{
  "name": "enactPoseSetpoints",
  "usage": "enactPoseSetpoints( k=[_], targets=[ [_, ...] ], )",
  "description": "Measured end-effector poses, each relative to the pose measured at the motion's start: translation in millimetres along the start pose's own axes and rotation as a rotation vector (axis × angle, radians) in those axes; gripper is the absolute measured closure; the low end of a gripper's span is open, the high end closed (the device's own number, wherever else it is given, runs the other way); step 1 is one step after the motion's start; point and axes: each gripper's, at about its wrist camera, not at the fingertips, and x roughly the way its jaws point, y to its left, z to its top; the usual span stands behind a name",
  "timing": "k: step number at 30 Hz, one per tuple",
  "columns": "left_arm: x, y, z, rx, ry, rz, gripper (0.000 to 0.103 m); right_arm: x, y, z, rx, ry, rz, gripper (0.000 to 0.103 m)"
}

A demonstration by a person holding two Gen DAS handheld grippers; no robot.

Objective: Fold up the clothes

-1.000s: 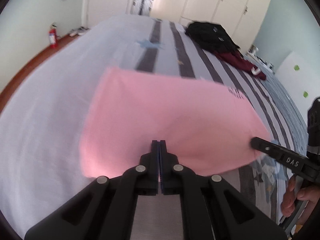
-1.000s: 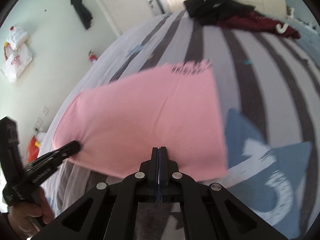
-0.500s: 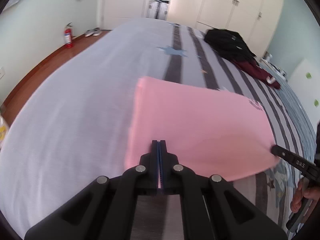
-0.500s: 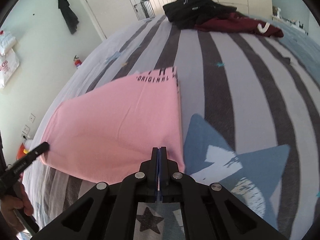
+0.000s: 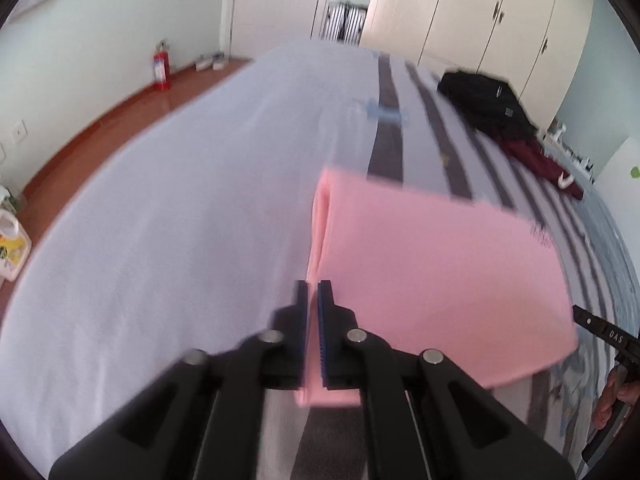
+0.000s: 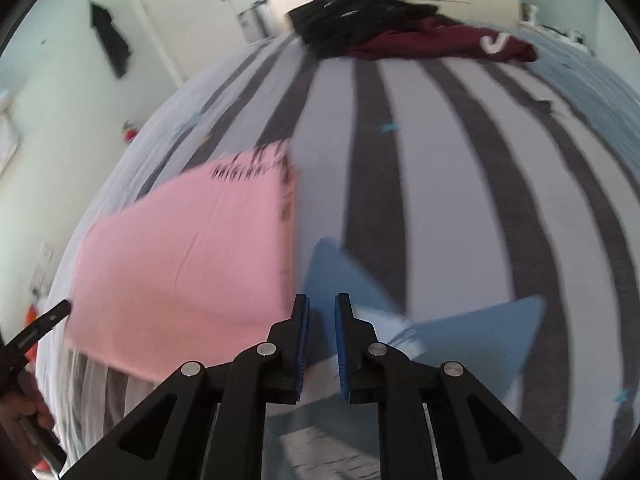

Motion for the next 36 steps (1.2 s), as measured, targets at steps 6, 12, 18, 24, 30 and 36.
enactPoseSetpoints(
  k=[6,12,18,24,30,36],
  targets=[
    [16,-50,22,0.070,-0.026,-0.124,0.101,-1,50,19,-0.108,-0.050,0.111,0.090],
    [46,-61,31,0.084,0.010,-0.140,0.101,33,96,41,-0.182,-0.064,0.191,0.090],
    [77,-67,40,0.095,0.053,-0.144,0.101,70,107,62,-0.169,-0.035,0.189,0.090],
    [92,-61,48,0.101,0.074,-0.107,0.101,83,100,63,-0.197,-0.018,0.178,0.096],
    [97,-37,55,0.108,0.093,-0.069,0.101,80,71,71,-0.148,-0.026,0.134,0.102],
    [98,-25,66,0.117,0.101,-0.012,0.101,81,43,83,-0.094,-0.030,0.077,0.102]
  ],
)
